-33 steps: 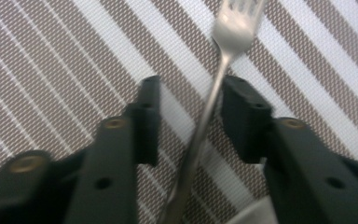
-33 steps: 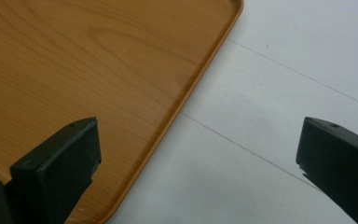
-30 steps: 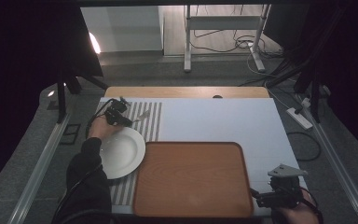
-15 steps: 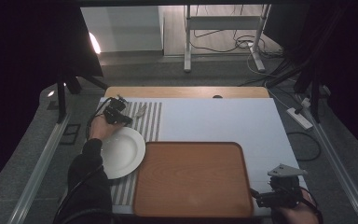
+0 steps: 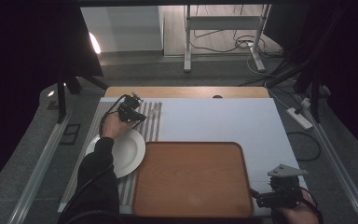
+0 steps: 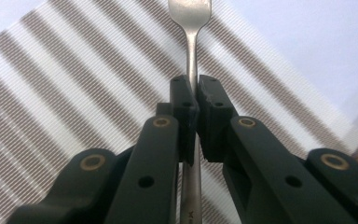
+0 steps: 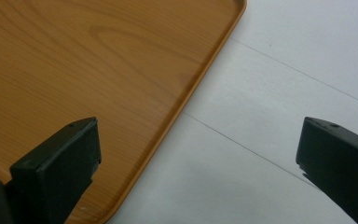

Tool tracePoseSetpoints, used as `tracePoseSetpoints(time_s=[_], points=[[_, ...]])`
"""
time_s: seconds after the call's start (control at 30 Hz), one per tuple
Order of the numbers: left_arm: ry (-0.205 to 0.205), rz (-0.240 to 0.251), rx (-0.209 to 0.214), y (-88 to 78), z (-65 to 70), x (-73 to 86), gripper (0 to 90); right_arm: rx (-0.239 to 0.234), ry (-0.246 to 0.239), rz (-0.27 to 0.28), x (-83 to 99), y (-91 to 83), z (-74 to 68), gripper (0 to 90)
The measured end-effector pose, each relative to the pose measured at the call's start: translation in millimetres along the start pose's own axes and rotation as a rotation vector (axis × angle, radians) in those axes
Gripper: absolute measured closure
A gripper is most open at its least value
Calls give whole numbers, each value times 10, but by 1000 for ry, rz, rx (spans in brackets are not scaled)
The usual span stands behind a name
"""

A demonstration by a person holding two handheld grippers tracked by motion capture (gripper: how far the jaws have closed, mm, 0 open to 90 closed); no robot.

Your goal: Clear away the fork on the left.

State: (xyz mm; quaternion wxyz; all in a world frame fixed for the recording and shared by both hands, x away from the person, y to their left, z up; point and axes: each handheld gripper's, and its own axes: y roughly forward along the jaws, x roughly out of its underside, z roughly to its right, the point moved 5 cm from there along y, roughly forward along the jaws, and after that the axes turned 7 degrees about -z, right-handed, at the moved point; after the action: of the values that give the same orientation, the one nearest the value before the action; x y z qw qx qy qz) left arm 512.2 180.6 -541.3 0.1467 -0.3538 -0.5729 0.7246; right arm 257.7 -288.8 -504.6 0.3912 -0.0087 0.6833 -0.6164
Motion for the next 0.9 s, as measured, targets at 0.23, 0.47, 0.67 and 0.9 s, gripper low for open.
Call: tracePoseSetpoints(time_s=[0.23,0.47,0.67,0.9], points=[[44,4,27,-38,275,-141,855,-1,-3,1,1,-1,-2,4],[84,-14,51,-30,590,-218,855,0,-6,2,0,-2,-4,4],[119,-38,61,-24,827,-248,855,1,-8,4,0,-3,-6,4],[139,-44,85,-13,1136,-227,855,2,-11,5,0,-6,-10,4]])
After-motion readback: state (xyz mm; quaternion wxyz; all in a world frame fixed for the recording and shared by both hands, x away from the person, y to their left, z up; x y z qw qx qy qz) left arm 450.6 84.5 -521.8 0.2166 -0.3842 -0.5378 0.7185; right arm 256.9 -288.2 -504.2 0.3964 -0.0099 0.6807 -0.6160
